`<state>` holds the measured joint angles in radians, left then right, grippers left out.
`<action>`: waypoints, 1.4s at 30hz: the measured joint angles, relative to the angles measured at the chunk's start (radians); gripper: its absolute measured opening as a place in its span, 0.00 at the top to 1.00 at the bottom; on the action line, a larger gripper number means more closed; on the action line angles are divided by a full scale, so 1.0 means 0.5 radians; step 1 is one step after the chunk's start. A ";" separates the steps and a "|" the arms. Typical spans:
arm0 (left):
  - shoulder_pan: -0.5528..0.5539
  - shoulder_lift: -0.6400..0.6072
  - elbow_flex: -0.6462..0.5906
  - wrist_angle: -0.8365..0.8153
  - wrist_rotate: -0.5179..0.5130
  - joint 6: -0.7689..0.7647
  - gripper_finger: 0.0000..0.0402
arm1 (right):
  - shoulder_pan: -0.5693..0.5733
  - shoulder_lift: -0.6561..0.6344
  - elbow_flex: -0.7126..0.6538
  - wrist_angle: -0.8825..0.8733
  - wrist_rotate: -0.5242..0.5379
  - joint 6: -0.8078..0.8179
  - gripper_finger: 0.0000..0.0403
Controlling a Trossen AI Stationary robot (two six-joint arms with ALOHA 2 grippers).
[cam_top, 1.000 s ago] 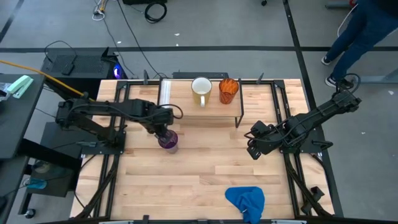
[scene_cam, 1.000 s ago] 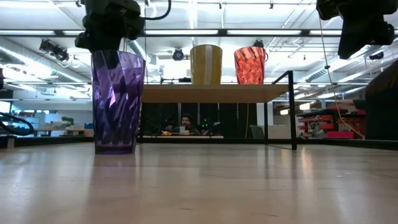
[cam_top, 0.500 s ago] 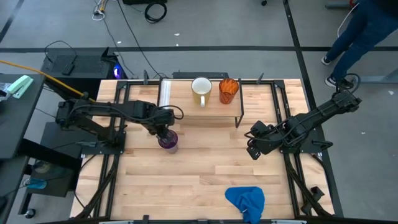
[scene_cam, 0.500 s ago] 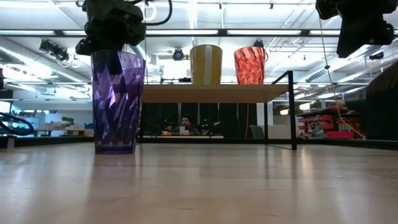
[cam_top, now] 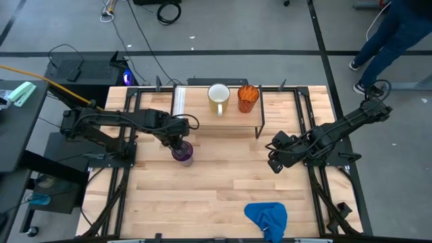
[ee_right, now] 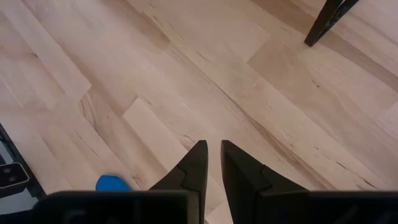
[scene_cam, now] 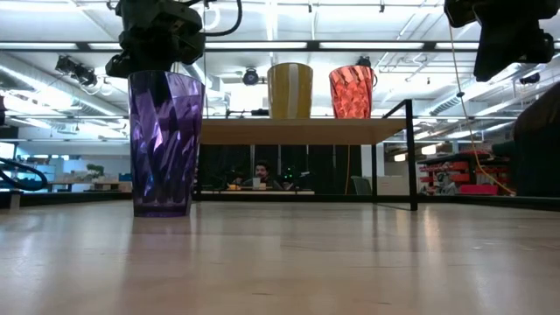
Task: Stack small to large cups/mugs on shelf
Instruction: Put the purple glass on the shelf
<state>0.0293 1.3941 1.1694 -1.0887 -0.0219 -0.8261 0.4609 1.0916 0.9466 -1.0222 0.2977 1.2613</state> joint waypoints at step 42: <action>0.874 -0.001 1.984 -0.771 -0.319 0.630 0.97 | 0.000 0.000 0.000 -0.001 0.025 -0.098 0.87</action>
<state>0.4662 1.3934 2.1616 -1.4742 -0.1815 -0.5113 0.4607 1.0916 0.9466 -1.0225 0.3100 1.2121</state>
